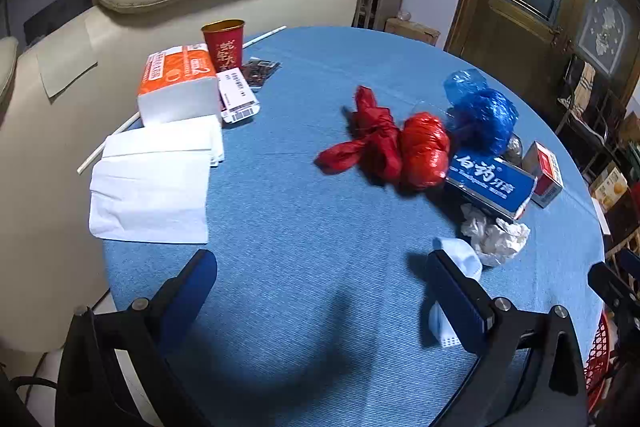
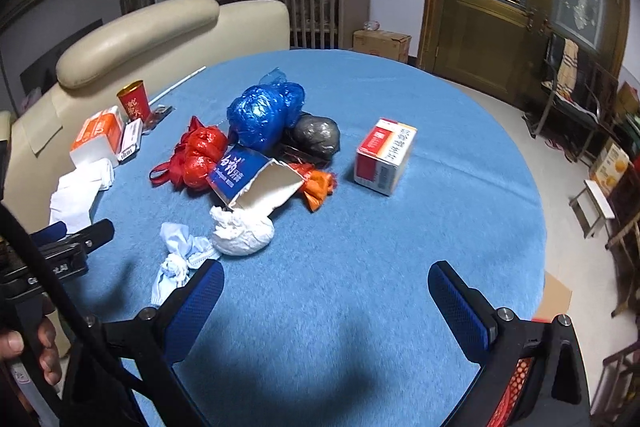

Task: Collect trash
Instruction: 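Grasp the blue toothpaste box with the right tool while the left tool grasps the light-blue mask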

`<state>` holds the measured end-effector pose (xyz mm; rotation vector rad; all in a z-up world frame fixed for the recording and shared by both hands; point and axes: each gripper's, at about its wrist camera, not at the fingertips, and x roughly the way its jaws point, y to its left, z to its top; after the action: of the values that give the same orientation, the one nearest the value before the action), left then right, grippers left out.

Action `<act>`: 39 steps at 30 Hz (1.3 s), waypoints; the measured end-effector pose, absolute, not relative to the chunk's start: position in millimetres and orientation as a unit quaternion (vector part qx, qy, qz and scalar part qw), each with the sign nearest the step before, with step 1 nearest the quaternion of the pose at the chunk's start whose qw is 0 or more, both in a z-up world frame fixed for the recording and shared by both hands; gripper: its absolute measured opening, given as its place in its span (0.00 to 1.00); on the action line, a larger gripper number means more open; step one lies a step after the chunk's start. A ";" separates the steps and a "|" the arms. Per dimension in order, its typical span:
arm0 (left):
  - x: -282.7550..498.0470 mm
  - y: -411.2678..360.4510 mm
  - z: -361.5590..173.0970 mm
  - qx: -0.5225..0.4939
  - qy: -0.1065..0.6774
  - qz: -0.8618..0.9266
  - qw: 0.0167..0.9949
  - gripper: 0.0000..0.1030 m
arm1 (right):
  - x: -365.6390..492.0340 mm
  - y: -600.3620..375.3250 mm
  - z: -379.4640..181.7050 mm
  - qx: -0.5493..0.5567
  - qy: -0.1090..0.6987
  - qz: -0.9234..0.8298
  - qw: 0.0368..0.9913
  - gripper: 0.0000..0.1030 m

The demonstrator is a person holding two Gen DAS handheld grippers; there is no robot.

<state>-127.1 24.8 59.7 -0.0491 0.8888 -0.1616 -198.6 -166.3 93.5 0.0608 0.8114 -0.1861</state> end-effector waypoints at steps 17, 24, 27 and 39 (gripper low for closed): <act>-126.6 49.6 55.4 -0.039 0.440 -0.078 0.894 1.00 | -78.4 -106.7 59.0 -0.177 0.446 -0.015 0.877 1.00; -129.7 39.2 57.8 -0.025 0.439 -0.088 0.894 1.00 | -66.7 -128.6 51.4 -0.090 0.468 0.003 0.879 0.46; -132.5 28.9 60.3 -0.018 0.437 -0.098 0.894 1.00 | -74.8 -143.1 65.4 -0.039 0.457 0.012 0.889 0.36; -139.4 25.4 62.7 -0.021 0.436 -0.106 0.894 1.00 | -78.9 -139.9 79.3 -0.030 0.430 0.030 0.902 0.86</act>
<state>-139.4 25.4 62.7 -0.0425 0.9038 -0.2190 -78.9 -139.9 79.3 -0.0615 0.8888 0.0611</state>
